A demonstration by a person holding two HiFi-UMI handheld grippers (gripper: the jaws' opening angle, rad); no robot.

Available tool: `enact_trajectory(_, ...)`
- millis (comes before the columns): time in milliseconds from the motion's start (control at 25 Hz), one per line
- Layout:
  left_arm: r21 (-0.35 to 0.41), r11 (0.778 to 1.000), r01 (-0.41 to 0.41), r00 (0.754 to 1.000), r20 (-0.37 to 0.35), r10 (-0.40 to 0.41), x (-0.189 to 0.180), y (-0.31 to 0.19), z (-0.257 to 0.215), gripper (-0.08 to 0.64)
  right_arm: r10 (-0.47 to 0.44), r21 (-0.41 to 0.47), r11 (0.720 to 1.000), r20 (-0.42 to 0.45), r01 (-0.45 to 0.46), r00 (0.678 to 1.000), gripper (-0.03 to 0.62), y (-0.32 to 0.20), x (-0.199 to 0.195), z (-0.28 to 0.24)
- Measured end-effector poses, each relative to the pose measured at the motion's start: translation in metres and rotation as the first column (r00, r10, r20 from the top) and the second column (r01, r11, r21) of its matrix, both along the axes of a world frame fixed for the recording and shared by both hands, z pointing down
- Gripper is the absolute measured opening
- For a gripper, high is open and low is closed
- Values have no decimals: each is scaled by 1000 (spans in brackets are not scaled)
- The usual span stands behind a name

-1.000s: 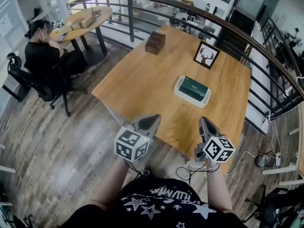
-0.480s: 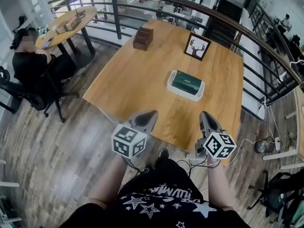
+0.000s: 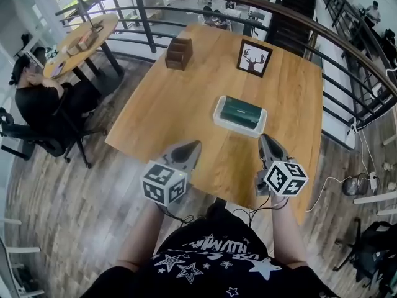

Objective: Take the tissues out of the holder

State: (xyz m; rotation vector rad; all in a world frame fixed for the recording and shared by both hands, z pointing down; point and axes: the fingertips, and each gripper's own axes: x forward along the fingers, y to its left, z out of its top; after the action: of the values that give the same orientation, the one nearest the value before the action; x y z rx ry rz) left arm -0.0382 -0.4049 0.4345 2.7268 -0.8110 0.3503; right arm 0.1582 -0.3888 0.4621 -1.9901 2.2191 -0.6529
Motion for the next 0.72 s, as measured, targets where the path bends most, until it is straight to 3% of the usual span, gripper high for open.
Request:
enact_trajectory(320,-8,1000,4,999,54,-3,37,-46,13,14,-47,-38,998,26,48,999,17,-56,27,24)
enact_trajectory(720,-20,1000,7,993,119,-5,70,-73,30,14,-123,-69,990,45,126,991,18,-91,43,47)
